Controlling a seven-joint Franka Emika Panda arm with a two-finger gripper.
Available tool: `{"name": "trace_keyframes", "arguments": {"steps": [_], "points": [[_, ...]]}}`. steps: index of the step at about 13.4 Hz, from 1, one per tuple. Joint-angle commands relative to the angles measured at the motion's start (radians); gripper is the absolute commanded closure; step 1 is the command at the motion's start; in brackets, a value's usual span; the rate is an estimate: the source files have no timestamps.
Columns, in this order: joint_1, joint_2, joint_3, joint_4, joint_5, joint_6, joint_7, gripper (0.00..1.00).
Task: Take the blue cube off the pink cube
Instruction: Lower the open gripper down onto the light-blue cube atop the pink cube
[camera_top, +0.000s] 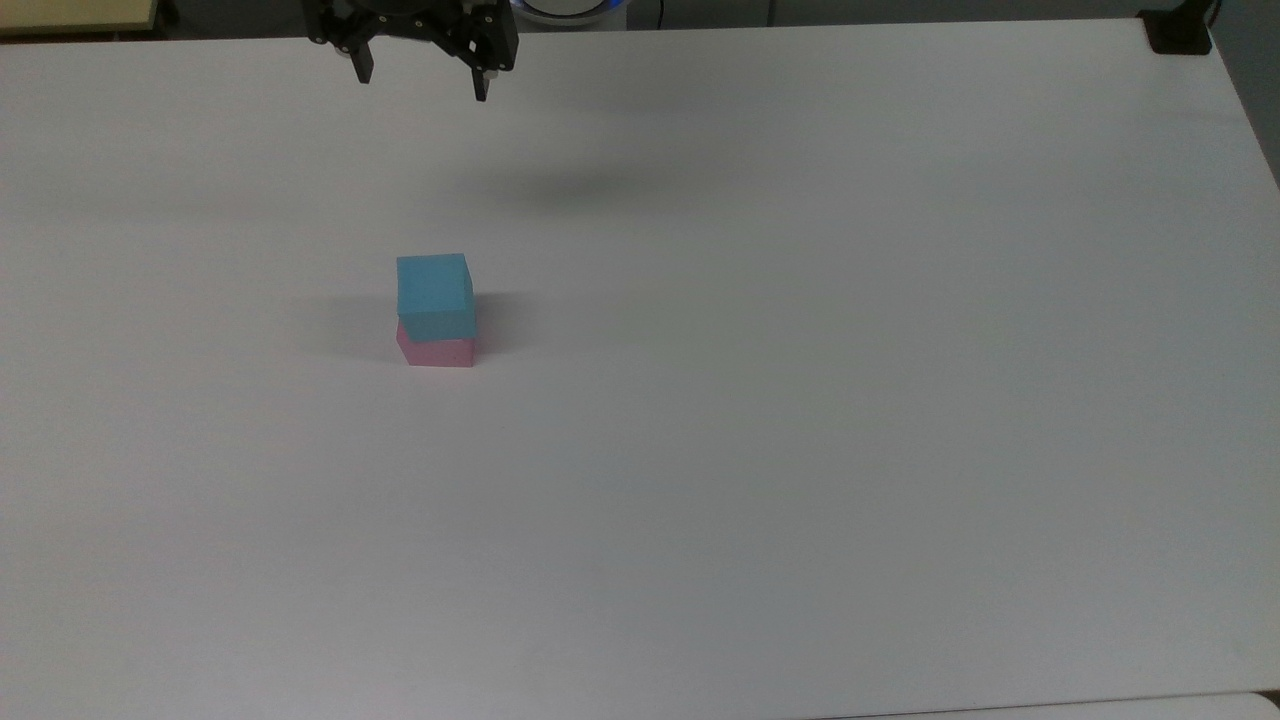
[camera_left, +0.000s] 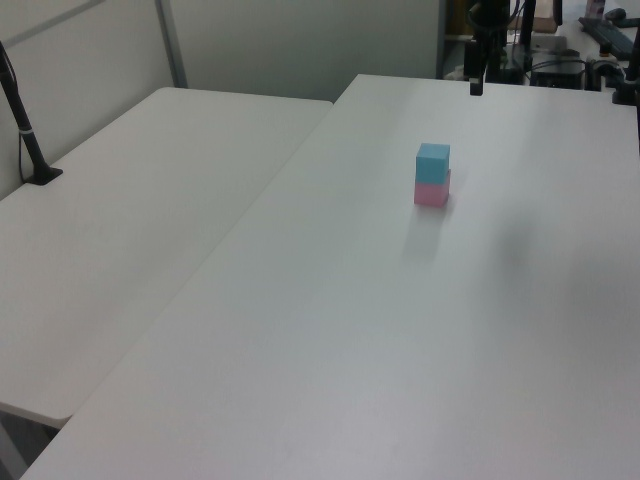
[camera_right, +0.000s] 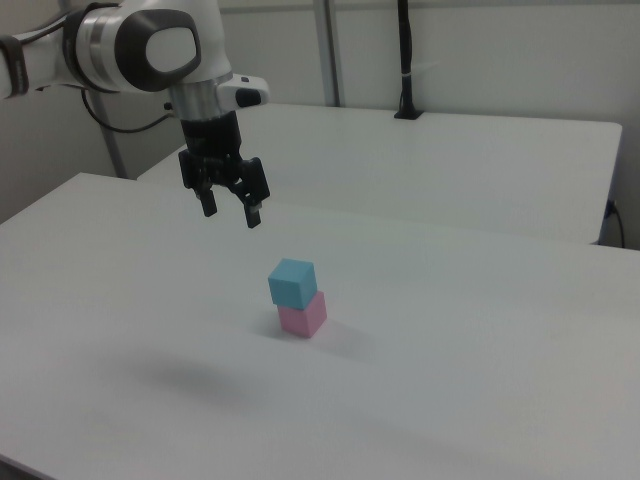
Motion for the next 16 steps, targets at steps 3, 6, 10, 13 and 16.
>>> {"name": "trace_keyframes", "arguments": {"steps": [3, 6, 10, 13, 16], "points": [[-0.006, 0.022, -0.002, 0.023, -0.007, 0.101, -0.001, 0.0], [-0.009, 0.047, -0.002, 0.024, -0.009, 0.122, 0.0, 0.0], [-0.015, 0.14, -0.002, 0.023, -0.016, 0.262, -0.001, 0.0], [-0.003, 0.24, -0.015, 0.024, -0.027, 0.337, -0.027, 0.0], [0.04, 0.298, -0.056, 0.023, -0.026, 0.366, -0.082, 0.0]]}}
